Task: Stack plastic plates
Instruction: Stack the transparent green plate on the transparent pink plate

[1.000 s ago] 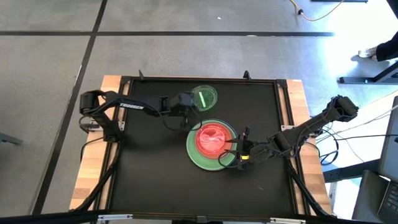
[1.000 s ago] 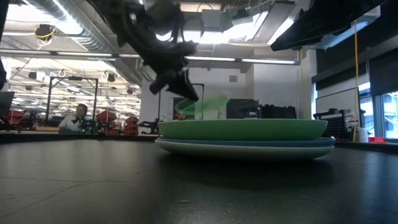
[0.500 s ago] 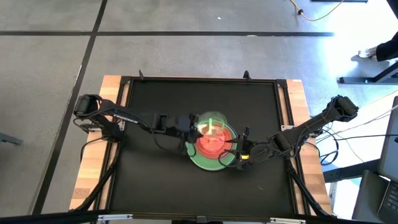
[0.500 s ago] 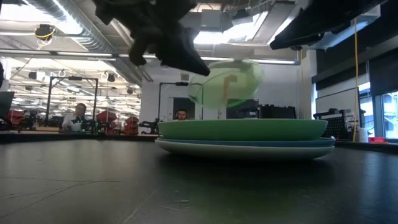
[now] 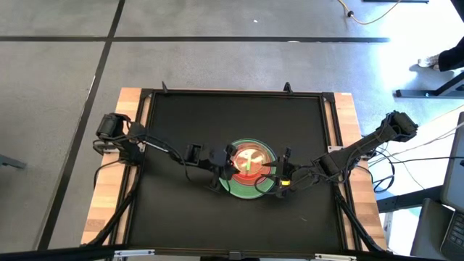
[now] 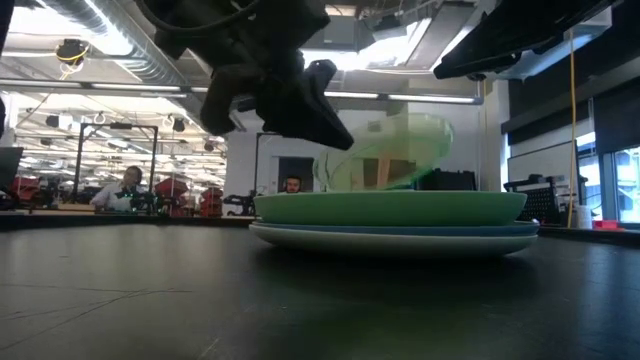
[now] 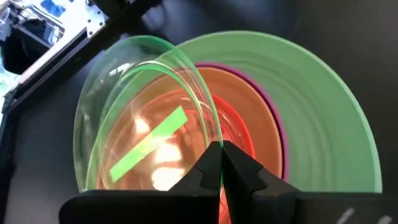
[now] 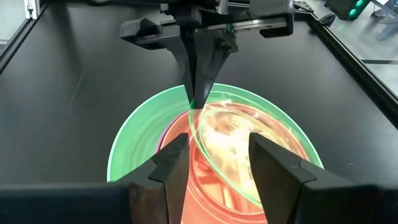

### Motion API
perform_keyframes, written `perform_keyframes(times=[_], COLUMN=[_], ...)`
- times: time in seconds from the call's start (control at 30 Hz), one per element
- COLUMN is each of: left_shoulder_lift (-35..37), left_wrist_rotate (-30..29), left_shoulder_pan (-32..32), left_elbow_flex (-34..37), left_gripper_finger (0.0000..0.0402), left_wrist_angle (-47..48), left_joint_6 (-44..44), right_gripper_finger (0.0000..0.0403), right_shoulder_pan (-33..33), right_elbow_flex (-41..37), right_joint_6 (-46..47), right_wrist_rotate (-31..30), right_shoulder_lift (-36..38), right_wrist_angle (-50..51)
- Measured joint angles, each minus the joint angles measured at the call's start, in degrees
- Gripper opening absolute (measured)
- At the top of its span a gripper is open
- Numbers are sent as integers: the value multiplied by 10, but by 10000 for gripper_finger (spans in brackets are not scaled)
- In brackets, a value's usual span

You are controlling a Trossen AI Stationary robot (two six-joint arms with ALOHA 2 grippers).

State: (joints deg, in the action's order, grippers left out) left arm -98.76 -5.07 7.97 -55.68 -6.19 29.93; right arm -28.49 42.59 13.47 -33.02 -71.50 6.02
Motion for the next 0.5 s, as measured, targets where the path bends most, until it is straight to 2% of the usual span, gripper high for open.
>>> perform_keyframes(times=[0.23, 0.5], left_shoulder_lift=[0, -7], left_wrist_rotate=[28, 31], left_shoulder_pan=[-8, -17], left_elbow_flex=[0, 0], left_gripper_finger=[0, 0], left_wrist_angle=[-3, 1], left_joint_6=[-11, -10], right_gripper_finger=[159, 159], right_shoulder_pan=[0, 0], right_elbow_flex=[0, 0], right_joint_6=[-2, -2], right_wrist_rotate=[0, 0], right_shoulder_lift=[0, -16], right_wrist_angle=[1, 1])
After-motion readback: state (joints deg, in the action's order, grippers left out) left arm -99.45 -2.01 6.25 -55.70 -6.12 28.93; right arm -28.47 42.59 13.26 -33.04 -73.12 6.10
